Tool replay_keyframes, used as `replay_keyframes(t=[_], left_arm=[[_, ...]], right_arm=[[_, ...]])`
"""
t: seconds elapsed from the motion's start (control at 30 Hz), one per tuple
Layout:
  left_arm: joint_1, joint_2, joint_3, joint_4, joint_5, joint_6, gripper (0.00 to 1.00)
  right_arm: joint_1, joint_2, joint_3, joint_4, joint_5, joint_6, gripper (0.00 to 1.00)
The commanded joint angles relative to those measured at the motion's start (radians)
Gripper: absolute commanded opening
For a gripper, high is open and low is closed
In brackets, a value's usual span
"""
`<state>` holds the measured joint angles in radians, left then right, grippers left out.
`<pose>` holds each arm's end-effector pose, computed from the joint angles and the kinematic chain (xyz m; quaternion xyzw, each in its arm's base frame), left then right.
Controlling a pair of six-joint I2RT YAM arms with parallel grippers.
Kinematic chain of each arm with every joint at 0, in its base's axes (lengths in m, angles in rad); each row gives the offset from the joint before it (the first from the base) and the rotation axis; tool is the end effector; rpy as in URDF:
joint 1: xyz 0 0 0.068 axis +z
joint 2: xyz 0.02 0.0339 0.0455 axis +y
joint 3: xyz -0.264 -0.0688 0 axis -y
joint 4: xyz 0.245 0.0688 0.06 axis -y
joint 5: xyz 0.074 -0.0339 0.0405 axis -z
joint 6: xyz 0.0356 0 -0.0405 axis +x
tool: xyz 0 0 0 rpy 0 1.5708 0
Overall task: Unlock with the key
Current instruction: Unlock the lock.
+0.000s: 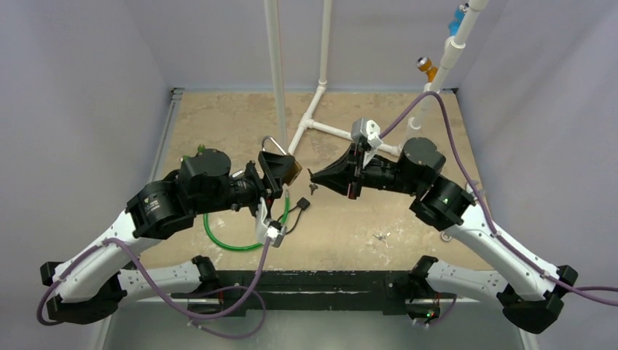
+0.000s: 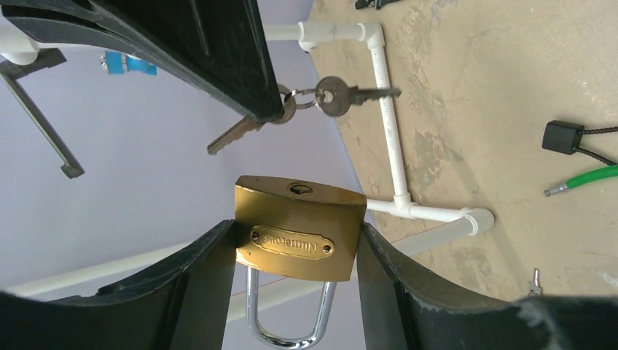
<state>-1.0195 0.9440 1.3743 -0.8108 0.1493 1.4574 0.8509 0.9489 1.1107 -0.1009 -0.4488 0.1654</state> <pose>0.0815 -0.1426 0.4435 0.7942 0.2299 0.0612 0.5591 0.1230 0.1637 0.4332 -0.3772 0.5747 0.4787 0.5461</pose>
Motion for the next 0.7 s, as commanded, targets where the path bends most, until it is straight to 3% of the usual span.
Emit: replay_keyframes(t=[0.0,0.23,0.67], left_arm=[[0.006,-0.058,0.032,0.072,-0.018,-0.033,0.0],[0.006,-0.084,0.017,0.062,-0.005,-0.012,0.0],[-0.024,-0.043,-0.004,0.032,-0.082,0.197,0.0]], right_arm=[[-0.069,0.04,0.118,-0.202,-0.28,-0.032,0.0],[-0.076,0.146,0.262,-0.381,-0.455,-0.062,0.0],[-0.045,0.236,0.325,-0.491,-0.312,-0.085,0.0]])
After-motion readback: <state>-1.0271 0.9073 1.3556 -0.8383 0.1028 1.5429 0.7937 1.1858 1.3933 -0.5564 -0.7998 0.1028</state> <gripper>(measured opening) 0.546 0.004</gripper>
